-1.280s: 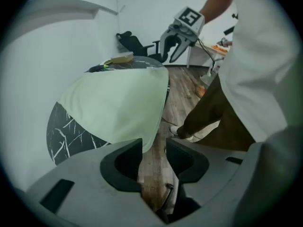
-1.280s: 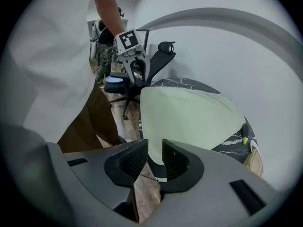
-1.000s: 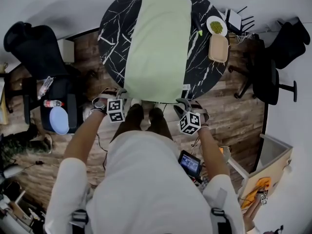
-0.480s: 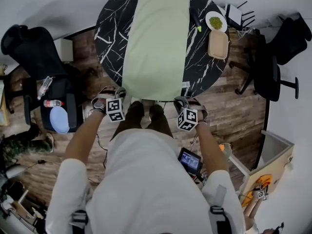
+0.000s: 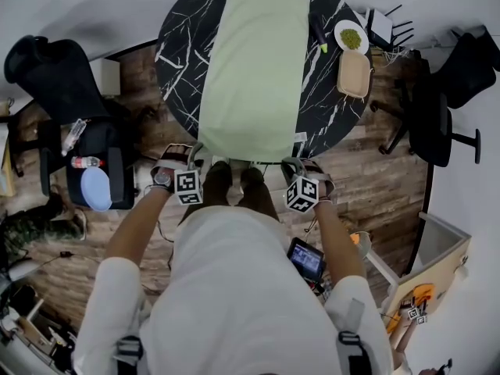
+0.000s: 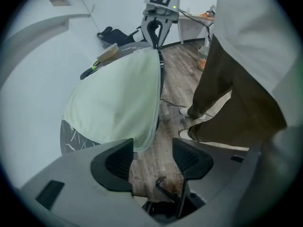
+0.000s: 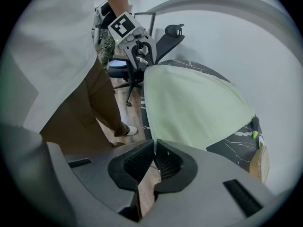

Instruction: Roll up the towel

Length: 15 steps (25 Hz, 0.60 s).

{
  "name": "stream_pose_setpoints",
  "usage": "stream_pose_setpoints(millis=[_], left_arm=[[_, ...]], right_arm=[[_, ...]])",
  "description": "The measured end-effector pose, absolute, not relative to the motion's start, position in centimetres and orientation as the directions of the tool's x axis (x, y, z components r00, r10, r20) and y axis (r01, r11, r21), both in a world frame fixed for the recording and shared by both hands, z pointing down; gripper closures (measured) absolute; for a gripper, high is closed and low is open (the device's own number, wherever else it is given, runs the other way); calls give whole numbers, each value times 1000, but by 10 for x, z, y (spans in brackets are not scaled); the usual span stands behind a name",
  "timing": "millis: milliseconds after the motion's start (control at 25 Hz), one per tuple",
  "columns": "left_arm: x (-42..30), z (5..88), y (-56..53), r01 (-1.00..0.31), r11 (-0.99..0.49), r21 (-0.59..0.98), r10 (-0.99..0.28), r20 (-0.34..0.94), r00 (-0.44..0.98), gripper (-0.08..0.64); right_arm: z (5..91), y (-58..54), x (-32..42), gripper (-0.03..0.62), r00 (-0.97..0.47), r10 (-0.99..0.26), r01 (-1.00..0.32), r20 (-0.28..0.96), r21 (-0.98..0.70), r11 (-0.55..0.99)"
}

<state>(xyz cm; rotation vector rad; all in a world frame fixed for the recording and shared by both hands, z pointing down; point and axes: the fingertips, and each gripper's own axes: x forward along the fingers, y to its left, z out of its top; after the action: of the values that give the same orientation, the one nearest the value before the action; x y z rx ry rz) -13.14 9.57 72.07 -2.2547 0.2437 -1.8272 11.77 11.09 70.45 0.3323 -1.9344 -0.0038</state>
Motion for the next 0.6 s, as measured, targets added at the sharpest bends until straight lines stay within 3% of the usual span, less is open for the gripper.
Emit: stream_pose_setpoints(millis=[200, 320, 360, 440, 600], left_arm=[[-128, 728, 77, 72, -909, -411, -400, 908, 129, 313], [-122, 736, 75, 78, -903, -423, -414, 904, 111, 314], [-121, 736, 74, 66, -900, -430, -422, 900, 111, 326], [-119, 731, 68, 36, -889, -456, -449, 886, 117, 425], [-118, 719, 73, 13, -892, -452, -444, 881, 163, 488]], right_arm=[[699, 113, 118, 581, -355, -223, -254, 908, 136, 958], [697, 111, 118, 581, -363, -221, -283, 905, 119, 952], [696, 110, 118, 581, -363, -221, -285, 905, 118, 951], [695, 109, 119, 581, -364, -225, -287, 904, 120, 950], [695, 111, 121, 583, -366, -228, -295, 903, 120, 948]])
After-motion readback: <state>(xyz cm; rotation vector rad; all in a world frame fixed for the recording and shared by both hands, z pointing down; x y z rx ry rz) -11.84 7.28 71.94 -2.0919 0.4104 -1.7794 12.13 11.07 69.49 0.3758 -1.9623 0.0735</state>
